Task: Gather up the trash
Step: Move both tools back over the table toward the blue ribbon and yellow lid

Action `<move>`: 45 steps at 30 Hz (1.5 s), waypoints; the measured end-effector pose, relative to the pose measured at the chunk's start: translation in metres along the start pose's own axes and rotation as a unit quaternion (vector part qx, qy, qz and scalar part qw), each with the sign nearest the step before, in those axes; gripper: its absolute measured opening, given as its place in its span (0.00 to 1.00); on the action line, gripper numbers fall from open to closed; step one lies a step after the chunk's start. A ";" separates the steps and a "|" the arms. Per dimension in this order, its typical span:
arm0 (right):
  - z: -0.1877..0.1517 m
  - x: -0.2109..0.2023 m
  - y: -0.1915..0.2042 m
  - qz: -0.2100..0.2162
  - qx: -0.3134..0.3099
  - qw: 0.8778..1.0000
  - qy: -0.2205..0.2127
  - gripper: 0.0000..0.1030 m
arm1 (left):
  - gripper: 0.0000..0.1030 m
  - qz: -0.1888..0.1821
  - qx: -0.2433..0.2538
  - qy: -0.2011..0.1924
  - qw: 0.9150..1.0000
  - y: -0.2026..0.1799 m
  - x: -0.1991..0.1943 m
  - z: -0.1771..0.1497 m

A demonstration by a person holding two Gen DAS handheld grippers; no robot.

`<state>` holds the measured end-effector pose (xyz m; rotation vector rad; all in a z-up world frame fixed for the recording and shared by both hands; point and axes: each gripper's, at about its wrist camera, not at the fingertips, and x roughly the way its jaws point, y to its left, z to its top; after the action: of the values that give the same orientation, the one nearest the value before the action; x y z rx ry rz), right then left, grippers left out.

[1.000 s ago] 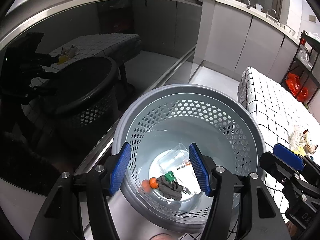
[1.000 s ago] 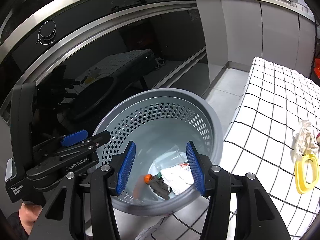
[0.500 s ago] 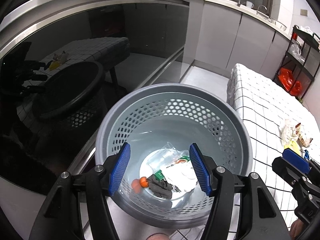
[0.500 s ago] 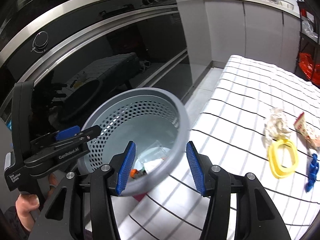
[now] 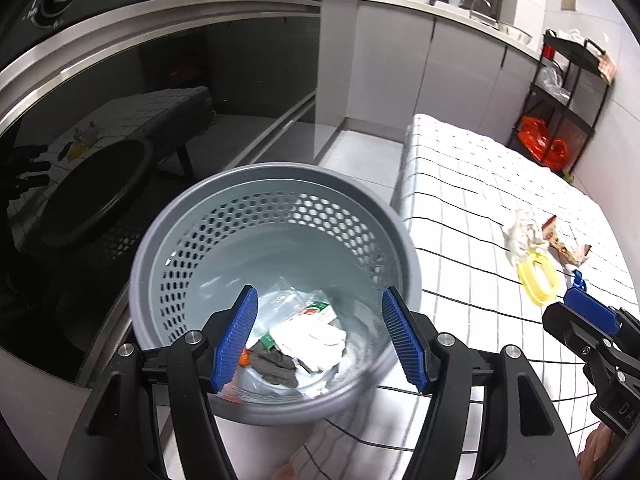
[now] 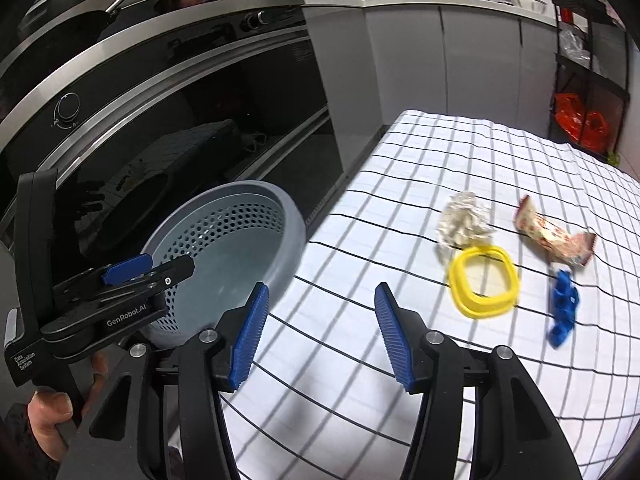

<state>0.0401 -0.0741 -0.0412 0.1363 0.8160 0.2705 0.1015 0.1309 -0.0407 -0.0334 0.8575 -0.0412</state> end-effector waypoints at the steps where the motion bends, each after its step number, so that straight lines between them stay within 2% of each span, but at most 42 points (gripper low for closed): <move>1: -0.003 -0.002 -0.003 -0.003 0.001 1.000 0.001 0.51 | 0.61 -0.001 0.003 0.000 1.000 -0.004 -0.001 -0.001; 14: -0.018 -0.035 -0.067 -0.044 0.026 0.999 -0.002 0.54 | 0.65 -0.021 0.046 -0.003 0.999 -0.058 -0.006 -0.012; 21: -0.024 -0.047 -0.098 -0.073 0.019 0.997 0.003 0.54 | 0.67 -0.032 0.055 0.000 0.998 -0.082 -0.002 -0.012; 33: -0.037 -0.047 -0.136 -0.077 0.040 0.996 0.009 0.54 | 0.69 -0.051 0.080 0.009 0.995 -0.130 0.006 -0.014; 45: -0.044 -0.049 -0.167 -0.072 0.073 0.995 0.007 0.54 | 0.71 -0.063 0.096 0.025 0.993 -0.160 0.020 -0.017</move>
<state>0.0069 -0.2476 -0.0740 0.2117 0.8543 0.0750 0.0977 -0.0298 -0.0598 0.0944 0.8985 -0.2426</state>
